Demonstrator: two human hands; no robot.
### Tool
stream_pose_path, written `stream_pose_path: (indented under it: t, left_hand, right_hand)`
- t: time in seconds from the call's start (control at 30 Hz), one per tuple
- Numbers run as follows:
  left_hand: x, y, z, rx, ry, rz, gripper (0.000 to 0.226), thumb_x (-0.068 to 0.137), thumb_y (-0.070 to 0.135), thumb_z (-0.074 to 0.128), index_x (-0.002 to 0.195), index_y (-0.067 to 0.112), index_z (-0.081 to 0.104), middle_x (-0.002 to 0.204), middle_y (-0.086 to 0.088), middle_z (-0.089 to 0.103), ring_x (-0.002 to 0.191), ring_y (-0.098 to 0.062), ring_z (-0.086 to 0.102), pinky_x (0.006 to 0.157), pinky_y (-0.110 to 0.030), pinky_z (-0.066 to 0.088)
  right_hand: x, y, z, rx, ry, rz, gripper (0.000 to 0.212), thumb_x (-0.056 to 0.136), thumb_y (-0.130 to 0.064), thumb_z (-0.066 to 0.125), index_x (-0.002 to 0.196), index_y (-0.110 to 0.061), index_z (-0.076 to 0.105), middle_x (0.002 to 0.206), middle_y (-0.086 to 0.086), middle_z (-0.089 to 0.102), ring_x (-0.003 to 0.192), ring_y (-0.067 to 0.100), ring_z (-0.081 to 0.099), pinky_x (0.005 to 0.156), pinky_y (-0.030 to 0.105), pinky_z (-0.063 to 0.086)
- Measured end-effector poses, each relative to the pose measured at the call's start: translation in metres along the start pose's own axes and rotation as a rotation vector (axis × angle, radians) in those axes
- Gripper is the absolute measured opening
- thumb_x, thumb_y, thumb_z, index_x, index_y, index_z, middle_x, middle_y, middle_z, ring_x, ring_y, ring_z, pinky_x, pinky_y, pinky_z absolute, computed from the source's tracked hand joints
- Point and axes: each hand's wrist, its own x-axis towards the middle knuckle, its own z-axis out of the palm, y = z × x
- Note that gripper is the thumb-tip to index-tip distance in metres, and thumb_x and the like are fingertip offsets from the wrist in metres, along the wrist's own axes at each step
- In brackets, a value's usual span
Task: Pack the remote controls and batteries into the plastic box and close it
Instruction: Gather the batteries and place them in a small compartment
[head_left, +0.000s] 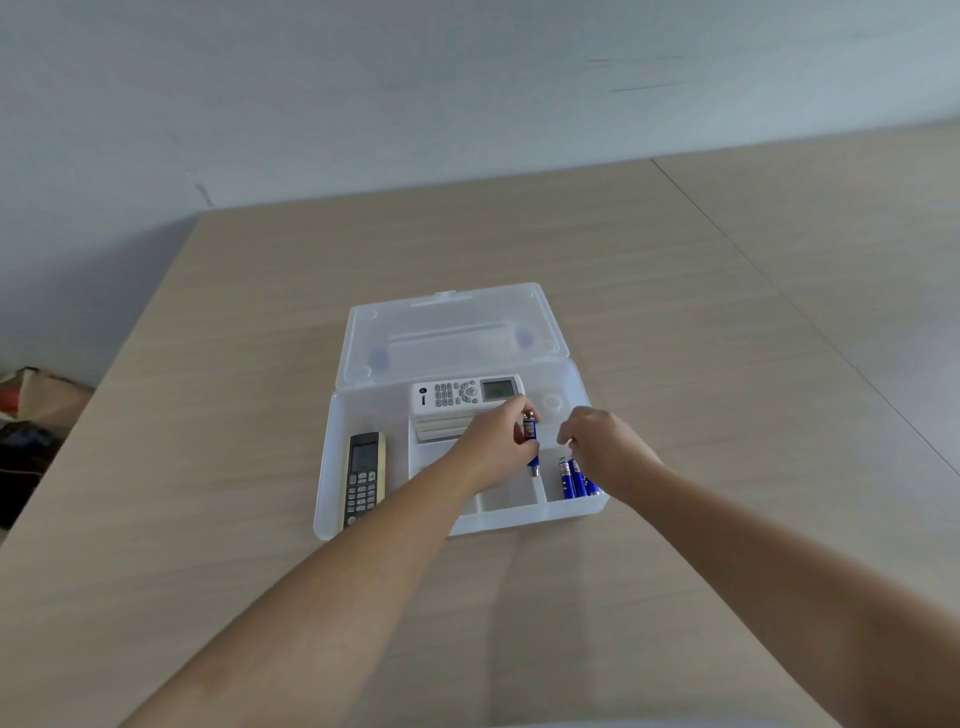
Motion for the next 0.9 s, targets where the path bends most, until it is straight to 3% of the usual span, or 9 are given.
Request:
stream_pose_path:
  t: [0.13,0.2,0.33,0.53,0.6,0.63,0.73,0.83,0.9]
  left_hand:
    - [0.002,0.027,0.014,0.149,-0.05,0.012,0.034,0.086,0.011,0.058,0.119,0.01,0.054,0.103,-0.01,0.065,0.084,-0.025,0.058,0.072,-0.029,0.047]
    - [0.006,0.035,0.027,0.247,-0.075,-0.008,0.032,0.086,0.011,0.056,0.118,0.008,0.052,0.11,-0.013,0.063,0.09,-0.027,0.059,0.074,-0.033,0.046]
    - [0.017,0.049,0.05,0.453,-0.097,-0.085,0.025,0.089,0.003,0.049,0.114,0.003,0.054,0.11,-0.016,0.061,0.104,-0.033,0.062,0.068,-0.032,0.039]
    - [0.029,0.053,0.073,0.576,-0.195,-0.17,0.027,0.09,0.002,0.051,0.115,-0.001,0.063,0.123,-0.015,0.062,0.115,-0.03,0.061,0.079,-0.032,0.046]
    - [0.034,0.052,0.076,0.591,-0.239,-0.212,0.02,0.091,0.004,0.051,0.105,-0.001,0.064,0.112,-0.012,0.064,0.111,-0.029,0.062,0.076,-0.03,0.044]
    - [0.037,0.052,0.076,0.614,-0.252,-0.227,0.012,0.091,0.004,0.052,0.091,0.001,0.063,0.098,-0.009,0.063,0.104,-0.026,0.064,0.073,-0.027,0.04]
    - [0.043,0.05,0.074,0.615,-0.221,-0.269,0.035,0.093,0.005,0.05,0.06,0.01,0.038,0.066,-0.002,0.037,0.07,-0.021,0.05,0.073,-0.022,0.035]
    - [0.049,0.044,0.077,0.621,-0.197,-0.211,0.029,0.095,0.007,0.046,0.066,0.013,0.042,0.062,0.0,0.029,0.079,-0.02,0.044,0.074,-0.026,0.036]
    - [0.049,0.045,0.076,0.679,-0.279,-0.19,0.011,0.094,0.007,0.047,0.094,0.014,0.055,0.064,0.0,0.031,0.074,-0.02,0.046,0.072,-0.026,0.039]
  right_hand:
    - [-0.022,0.017,-0.012,0.35,0.297,0.152,0.023,0.082,0.003,0.055,0.099,-0.006,0.069,0.092,0.004,0.057,0.084,0.025,0.058,0.074,0.026,0.043]
    - [-0.03,0.024,-0.012,0.426,0.272,0.25,0.023,0.078,0.0,0.063,0.099,-0.006,0.067,0.088,0.005,0.058,0.086,0.025,0.059,0.073,0.025,0.043]
    - [-0.036,0.027,-0.004,0.63,0.18,0.359,0.019,0.076,-0.003,0.07,0.095,-0.005,0.065,0.084,0.006,0.062,0.079,0.019,0.058,0.056,0.016,0.043]
    - [-0.034,0.033,-0.001,0.706,0.189,0.365,0.016,0.076,-0.004,0.071,0.088,-0.011,0.064,0.083,0.005,0.063,0.076,0.017,0.057,0.058,0.016,0.045]
    - [-0.034,0.035,0.002,0.723,0.198,0.36,0.015,0.076,-0.005,0.071,0.088,-0.01,0.064,0.083,0.005,0.063,0.075,0.016,0.057,0.06,0.016,0.045]
    - [-0.034,0.035,0.002,0.729,0.202,0.355,0.016,0.076,-0.005,0.071,0.089,-0.009,0.064,0.083,0.005,0.063,0.073,0.015,0.056,0.059,0.014,0.044]
    - [-0.034,0.036,0.003,0.739,0.211,0.337,0.015,0.076,-0.006,0.071,0.089,-0.008,0.064,0.083,0.005,0.062,0.068,0.01,0.054,0.059,0.011,0.042]
    - [-0.033,0.037,0.004,0.741,0.206,0.335,0.015,0.076,-0.006,0.073,0.085,-0.011,0.062,0.084,0.005,0.062,0.069,0.012,0.054,0.059,0.01,0.041]
    - [-0.032,0.037,0.005,0.739,0.205,0.337,0.015,0.076,-0.007,0.073,0.085,-0.01,0.061,0.084,0.005,0.062,0.068,0.01,0.053,0.058,0.008,0.04]
